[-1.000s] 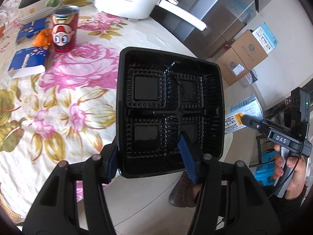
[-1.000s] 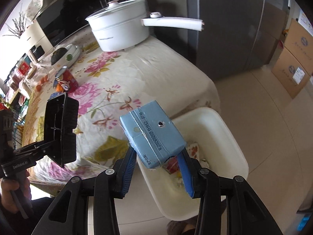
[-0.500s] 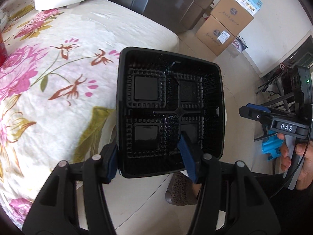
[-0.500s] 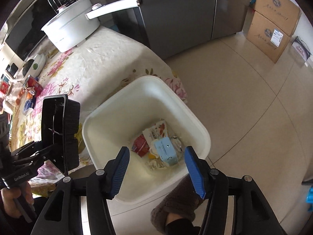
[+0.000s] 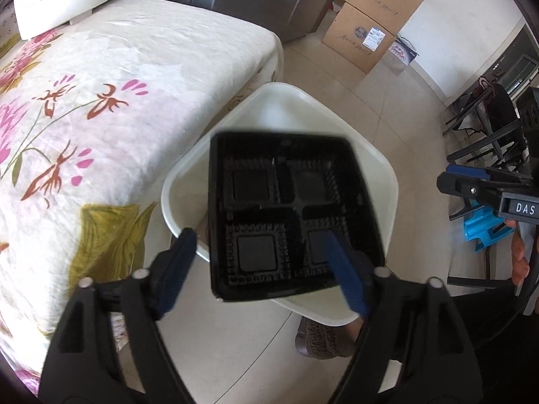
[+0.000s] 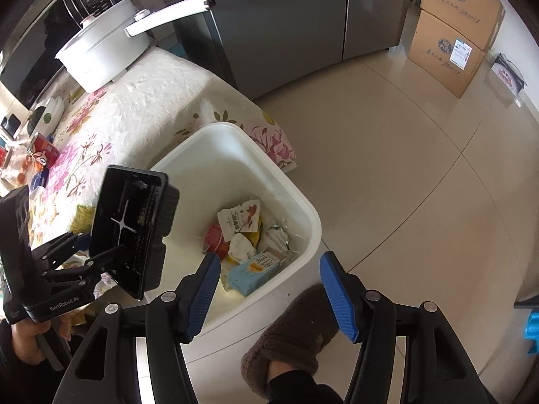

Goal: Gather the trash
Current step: 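Lower the black tray into the bin and open the left tool, then grasp the blue snack box on the tablecloth with the left tool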

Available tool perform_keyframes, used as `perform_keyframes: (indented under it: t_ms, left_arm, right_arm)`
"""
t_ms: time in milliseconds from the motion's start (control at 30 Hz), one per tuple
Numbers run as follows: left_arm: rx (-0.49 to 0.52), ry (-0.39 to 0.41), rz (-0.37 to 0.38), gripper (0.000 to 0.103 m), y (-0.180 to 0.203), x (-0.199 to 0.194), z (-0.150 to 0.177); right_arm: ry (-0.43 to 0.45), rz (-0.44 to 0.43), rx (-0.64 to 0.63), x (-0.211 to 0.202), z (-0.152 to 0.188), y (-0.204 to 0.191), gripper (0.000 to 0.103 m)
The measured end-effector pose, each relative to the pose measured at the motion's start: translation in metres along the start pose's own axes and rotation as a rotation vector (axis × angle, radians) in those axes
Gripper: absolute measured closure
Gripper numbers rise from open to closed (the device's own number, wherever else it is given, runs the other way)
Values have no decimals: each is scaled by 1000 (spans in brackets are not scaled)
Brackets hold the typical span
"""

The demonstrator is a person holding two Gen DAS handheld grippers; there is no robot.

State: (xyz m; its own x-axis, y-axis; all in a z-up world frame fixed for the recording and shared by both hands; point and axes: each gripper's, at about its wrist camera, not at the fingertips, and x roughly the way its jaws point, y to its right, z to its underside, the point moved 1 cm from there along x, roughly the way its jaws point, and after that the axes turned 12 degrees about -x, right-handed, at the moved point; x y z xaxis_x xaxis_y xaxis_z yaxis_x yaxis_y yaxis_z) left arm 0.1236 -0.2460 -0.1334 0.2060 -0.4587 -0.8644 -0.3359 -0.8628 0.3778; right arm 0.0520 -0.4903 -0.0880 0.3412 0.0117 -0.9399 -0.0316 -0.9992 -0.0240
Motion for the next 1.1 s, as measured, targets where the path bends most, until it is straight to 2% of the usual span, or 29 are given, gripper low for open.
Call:
perform_keyframes:
  t_ms: [267, 600, 667, 733, 800, 867, 1100]
  left_arm:
    - [-26, 14, -38, 5, -19, -10, -4]
    - [-58, 20, -58, 5, -48, -37, 5]
    - [-77, 13, -23, 5, -56, -47, 7]
    - [-91, 17, -18, 4, -61, -56, 11]
    - [-84, 36, -69, 1, -69, -66, 16]
    - [-94, 47, -86, 1, -79, -75, 18]
    - [-212, 105, -147, 1, -129, -106, 20]
  right_arm:
    - [-6, 4, -1, 0, -1, 1, 39]
    - [9, -4, -31, -4, -15, -23, 30]
    - [13, -8, -37, -6, -20, -31, 29]
    - [20, -13, -46, -8, -26, -40, 28]
    - [30, -23, -57, -10, -33, -52, 27]
    - [42, -38, -74, -13, -40, -67, 26]
    - [58, -79, -141, -13, -57, -120, 23]
